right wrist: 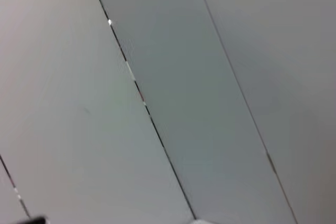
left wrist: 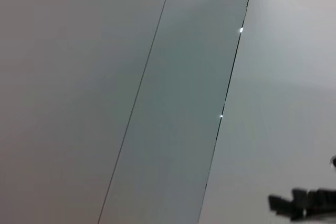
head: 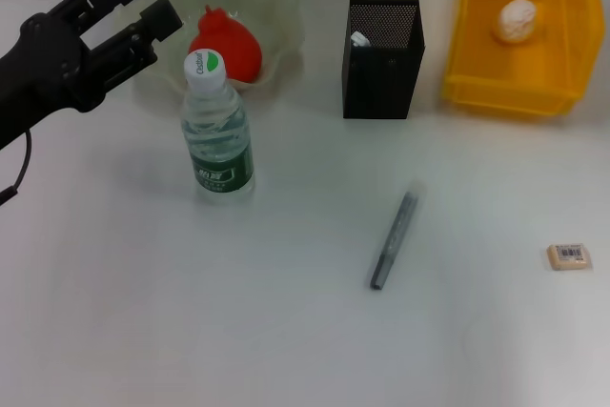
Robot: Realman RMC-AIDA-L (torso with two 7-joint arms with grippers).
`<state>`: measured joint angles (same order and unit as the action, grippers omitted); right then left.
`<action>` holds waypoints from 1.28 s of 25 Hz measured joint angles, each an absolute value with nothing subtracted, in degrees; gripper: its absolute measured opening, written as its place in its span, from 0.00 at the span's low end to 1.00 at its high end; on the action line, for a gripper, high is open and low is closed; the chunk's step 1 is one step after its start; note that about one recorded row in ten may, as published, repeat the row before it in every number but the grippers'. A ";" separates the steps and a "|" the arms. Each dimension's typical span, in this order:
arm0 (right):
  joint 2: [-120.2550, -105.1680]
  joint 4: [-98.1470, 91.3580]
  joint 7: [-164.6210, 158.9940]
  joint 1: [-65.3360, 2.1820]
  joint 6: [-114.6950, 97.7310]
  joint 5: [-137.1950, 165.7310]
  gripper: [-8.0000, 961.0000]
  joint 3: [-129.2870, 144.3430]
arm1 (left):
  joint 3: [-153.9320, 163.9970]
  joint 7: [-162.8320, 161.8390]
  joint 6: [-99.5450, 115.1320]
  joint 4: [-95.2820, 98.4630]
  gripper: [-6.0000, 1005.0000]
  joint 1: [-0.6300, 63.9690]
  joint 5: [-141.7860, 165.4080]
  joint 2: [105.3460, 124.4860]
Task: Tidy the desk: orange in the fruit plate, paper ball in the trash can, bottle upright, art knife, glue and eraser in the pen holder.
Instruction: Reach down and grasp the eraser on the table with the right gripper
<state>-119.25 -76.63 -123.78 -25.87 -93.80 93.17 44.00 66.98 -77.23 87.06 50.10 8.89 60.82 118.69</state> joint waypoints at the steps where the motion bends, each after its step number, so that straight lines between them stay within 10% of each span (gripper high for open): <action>1: -119.25 -76.63 -123.78 -25.87 -93.80 93.17 0.42 44.00 | 66.98 -77.23 87.06 50.10 0.74 8.89 60.82 118.69; 14: -117.32 -98.64 -159.90 -37.52 -105.89 118.17 0.41 48.78 | 66.97 -78.05 87.25 50.10 0.74 8.59 60.97 118.56; 32: -119.32 -77.27 -166.04 -43.60 -97.47 150.95 0.42 76.13 | 66.97 -77.47 86.89 48.43 0.74 8.78 61.26 118.56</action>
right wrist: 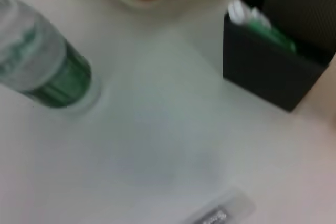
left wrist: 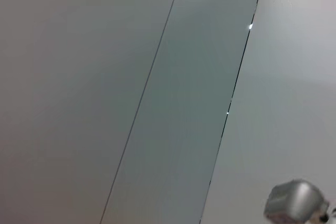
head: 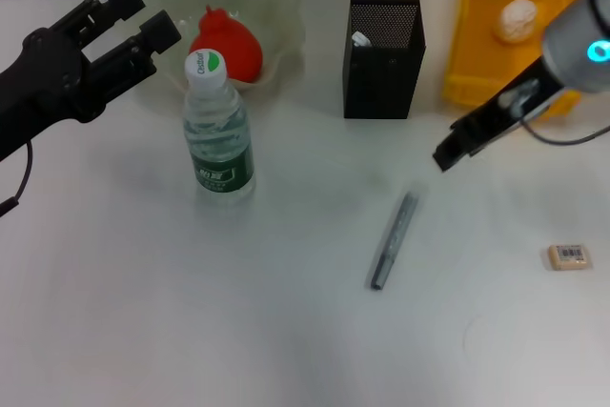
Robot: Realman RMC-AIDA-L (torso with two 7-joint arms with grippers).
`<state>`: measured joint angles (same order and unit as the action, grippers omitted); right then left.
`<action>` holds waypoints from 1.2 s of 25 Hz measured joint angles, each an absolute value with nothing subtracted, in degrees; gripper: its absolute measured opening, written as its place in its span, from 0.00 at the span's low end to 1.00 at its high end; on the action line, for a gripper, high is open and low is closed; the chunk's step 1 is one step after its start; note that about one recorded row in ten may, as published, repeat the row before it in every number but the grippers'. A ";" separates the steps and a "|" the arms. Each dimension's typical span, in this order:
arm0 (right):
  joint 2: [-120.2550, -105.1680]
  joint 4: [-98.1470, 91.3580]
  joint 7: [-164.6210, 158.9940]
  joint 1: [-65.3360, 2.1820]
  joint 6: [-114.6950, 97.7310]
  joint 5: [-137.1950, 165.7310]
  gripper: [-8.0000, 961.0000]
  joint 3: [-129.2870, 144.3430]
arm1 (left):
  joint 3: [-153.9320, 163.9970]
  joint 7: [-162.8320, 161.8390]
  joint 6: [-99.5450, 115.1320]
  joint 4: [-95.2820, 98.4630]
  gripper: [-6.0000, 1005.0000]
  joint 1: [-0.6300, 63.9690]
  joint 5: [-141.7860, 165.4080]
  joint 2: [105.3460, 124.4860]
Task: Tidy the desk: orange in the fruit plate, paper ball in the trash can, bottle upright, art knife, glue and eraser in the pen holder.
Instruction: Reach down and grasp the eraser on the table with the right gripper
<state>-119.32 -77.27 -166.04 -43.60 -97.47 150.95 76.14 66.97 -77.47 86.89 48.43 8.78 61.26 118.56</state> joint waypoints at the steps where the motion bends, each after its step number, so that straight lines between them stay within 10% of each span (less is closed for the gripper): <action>1: -119.35 -74.61 -166.05 -44.29 -96.27 151.32 0.42 76.75 | 66.97 -77.45 86.85 48.43 0.74 8.69 61.27 118.56; 12: -119.33 -67.47 -163.51 -46.04 -92.58 152.07 0.42 78.55 | 66.97 -77.35 86.43 48.25 0.74 8.13 61.26 118.47; 30: -119.12 -87.10 -159.25 -29.45 -110.28 158.47 0.55 71.58 | 67.06 -77.43 86.35 47.73 0.74 9.29 61.09 118.66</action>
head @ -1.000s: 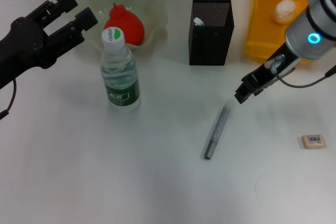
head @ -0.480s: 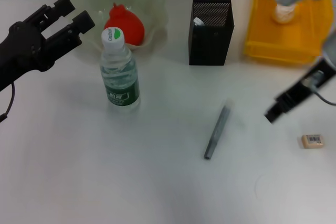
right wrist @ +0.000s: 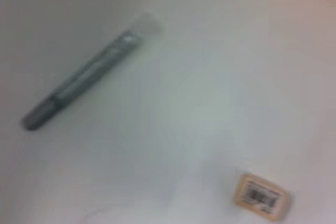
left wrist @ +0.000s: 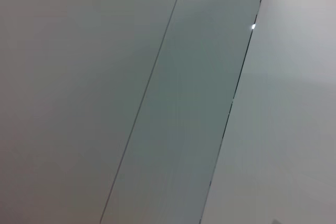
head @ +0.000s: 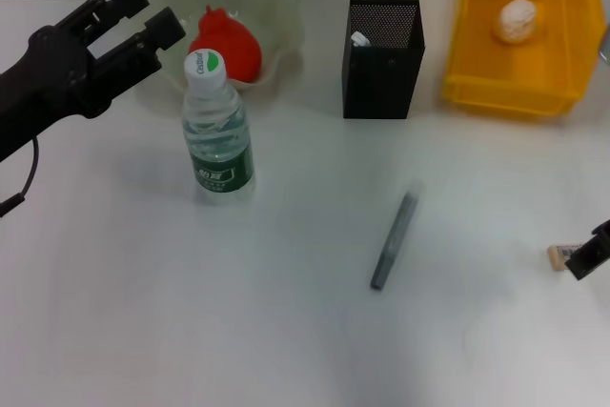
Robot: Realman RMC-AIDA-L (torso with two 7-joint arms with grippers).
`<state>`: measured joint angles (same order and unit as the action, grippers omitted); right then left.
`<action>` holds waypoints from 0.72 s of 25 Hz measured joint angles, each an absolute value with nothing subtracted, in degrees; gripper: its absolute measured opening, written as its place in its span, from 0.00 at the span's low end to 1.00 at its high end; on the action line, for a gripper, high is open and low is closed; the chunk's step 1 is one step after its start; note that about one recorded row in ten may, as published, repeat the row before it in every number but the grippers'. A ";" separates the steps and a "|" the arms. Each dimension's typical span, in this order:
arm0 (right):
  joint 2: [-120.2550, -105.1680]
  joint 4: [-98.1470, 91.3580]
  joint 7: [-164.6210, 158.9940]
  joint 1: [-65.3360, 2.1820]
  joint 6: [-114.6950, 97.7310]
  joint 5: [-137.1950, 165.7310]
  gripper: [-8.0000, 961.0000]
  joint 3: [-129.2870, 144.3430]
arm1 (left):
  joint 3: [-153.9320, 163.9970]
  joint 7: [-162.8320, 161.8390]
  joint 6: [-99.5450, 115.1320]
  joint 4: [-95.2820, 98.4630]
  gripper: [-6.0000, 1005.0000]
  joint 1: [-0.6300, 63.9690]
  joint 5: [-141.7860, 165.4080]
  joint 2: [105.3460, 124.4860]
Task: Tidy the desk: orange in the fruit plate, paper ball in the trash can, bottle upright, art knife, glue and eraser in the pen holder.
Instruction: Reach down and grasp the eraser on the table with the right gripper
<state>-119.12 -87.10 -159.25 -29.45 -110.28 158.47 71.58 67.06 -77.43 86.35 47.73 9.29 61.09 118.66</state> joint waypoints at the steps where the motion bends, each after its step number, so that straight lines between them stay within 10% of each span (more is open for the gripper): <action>1: -119.14 -87.10 -158.99 -29.03 -109.54 158.98 0.58 71.58 | 67.06 -77.43 86.35 47.73 0.74 9.29 61.09 118.66; 18: -119.18 -80.25 -157.26 -29.83 -101.24 161.07 0.61 73.65 | 67.01 -77.39 86.22 47.23 0.74 9.43 61.02 118.74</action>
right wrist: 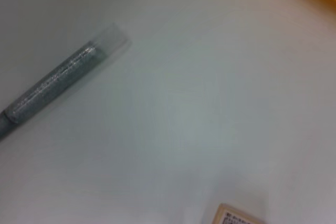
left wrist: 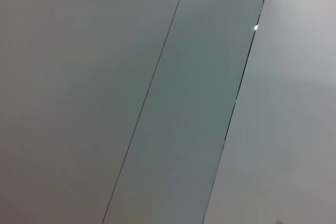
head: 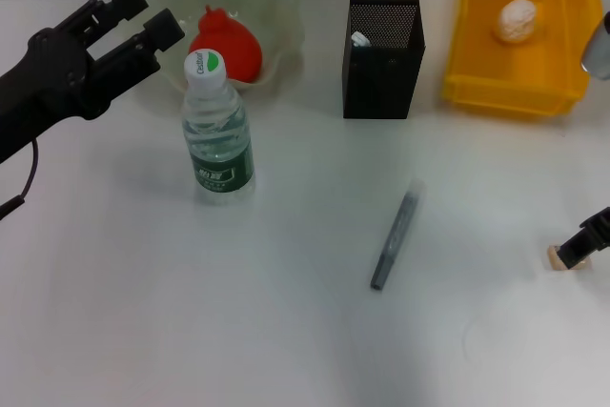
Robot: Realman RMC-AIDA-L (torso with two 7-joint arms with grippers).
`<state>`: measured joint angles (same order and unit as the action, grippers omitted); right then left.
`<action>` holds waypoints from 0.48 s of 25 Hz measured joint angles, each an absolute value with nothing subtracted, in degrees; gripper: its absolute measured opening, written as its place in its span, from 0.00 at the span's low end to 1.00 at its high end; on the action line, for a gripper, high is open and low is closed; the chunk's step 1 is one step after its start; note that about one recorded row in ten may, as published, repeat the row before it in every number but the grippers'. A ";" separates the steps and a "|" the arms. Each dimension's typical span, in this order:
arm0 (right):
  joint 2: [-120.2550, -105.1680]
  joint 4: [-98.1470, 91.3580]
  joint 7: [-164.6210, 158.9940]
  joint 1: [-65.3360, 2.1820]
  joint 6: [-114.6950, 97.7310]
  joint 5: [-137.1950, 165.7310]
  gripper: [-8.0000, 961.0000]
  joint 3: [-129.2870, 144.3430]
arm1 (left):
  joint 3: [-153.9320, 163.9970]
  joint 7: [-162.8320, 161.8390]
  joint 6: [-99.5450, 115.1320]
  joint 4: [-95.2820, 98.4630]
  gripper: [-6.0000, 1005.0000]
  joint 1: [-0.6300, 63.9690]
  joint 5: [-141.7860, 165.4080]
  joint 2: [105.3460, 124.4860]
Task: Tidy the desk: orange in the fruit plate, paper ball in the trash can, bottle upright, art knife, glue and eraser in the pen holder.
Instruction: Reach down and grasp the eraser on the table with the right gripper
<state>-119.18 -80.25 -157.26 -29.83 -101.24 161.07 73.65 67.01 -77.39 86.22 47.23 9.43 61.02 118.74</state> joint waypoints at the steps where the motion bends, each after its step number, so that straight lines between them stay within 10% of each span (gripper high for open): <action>1: -119.18 -79.78 -157.24 -30.01 -101.11 161.09 0.61 73.66 | 67.01 -77.39 86.22 47.23 0.74 9.43 61.02 118.74; 12: -119.23 -78.14 -157.24 -30.24 -99.64 161.46 0.78 75.39 | 66.97 -77.25 86.16 46.90 0.74 9.41 60.97 118.66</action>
<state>-119.23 -78.14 -157.24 -30.24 -99.64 161.46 75.39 66.97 -77.25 86.16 46.90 9.41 60.97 118.66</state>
